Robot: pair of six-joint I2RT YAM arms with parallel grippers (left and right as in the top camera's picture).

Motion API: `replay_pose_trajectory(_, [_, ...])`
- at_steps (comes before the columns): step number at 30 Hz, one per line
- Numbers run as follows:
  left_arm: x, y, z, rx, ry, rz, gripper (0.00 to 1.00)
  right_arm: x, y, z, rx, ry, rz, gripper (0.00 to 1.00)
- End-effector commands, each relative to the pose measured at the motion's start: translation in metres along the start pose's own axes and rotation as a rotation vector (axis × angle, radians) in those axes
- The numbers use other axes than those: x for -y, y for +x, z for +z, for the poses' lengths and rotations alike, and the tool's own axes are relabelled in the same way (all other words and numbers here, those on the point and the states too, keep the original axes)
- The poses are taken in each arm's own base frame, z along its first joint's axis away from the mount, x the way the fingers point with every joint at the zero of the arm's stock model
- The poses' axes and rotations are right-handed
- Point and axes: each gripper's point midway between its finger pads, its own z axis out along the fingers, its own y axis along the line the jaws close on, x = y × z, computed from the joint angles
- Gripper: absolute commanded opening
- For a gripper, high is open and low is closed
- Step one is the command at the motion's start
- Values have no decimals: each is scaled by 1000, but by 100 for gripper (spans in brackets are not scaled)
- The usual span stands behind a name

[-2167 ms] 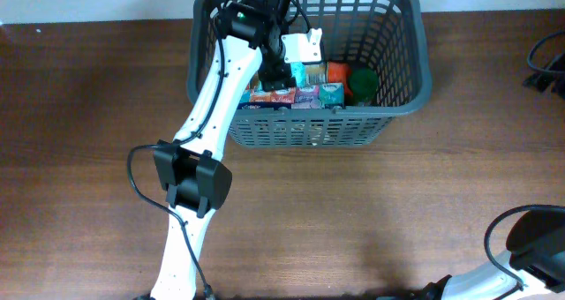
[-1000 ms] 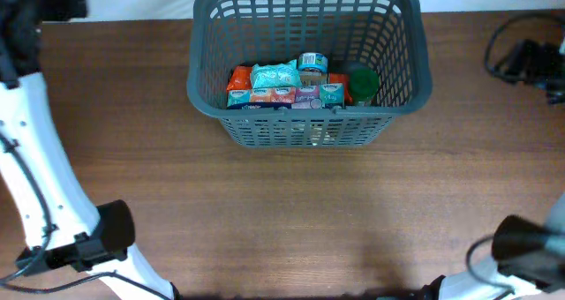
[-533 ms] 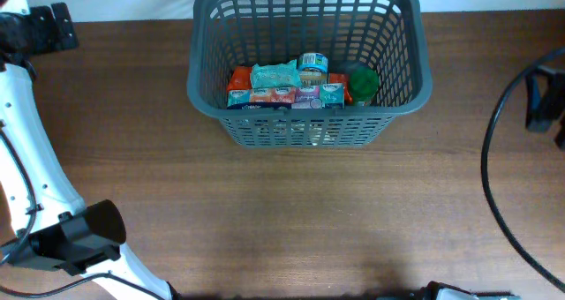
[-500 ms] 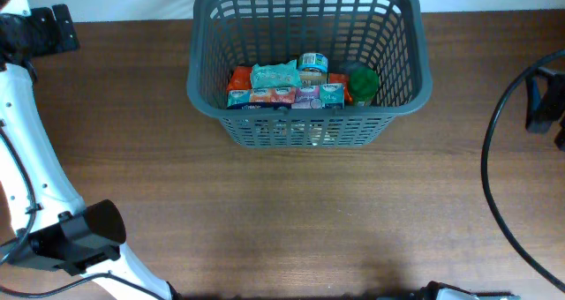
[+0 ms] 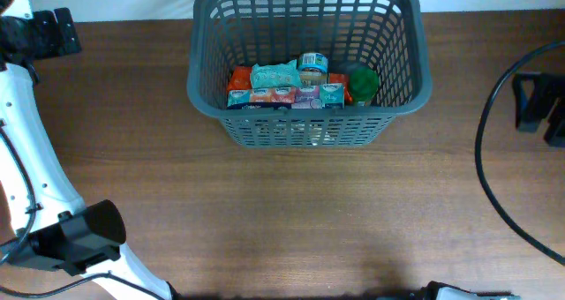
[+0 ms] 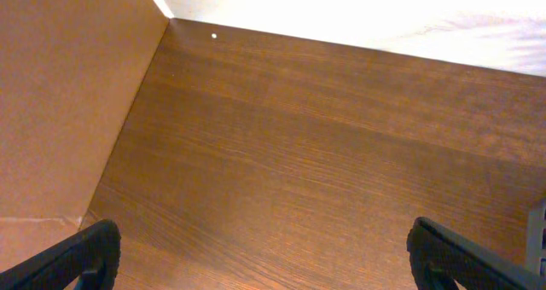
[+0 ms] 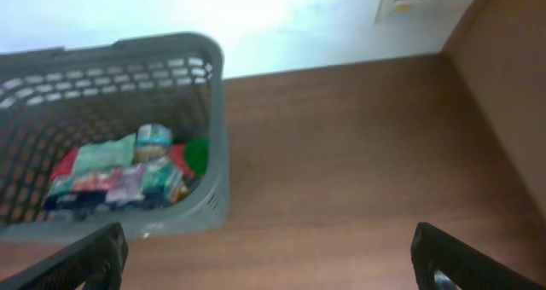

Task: Pack container

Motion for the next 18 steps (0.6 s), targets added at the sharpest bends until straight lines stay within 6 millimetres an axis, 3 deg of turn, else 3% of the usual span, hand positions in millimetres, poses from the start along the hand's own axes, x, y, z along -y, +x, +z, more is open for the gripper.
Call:
replay_pose_trajectory(1, [-3, 3, 3, -10, -7, -13, 99, -20, 6, -2, -22, -109, 8, 99])
replay_pose_trajectory(13, [-3, 3, 2, -10, -7, -13, 99, -9, 13, 2, -56, -50, 10, 99])
replay_pose_trajectory(18, [-3, 3, 3, -10, -7, -13, 99, -12, -14, -10, 124, -49, -28, 99])
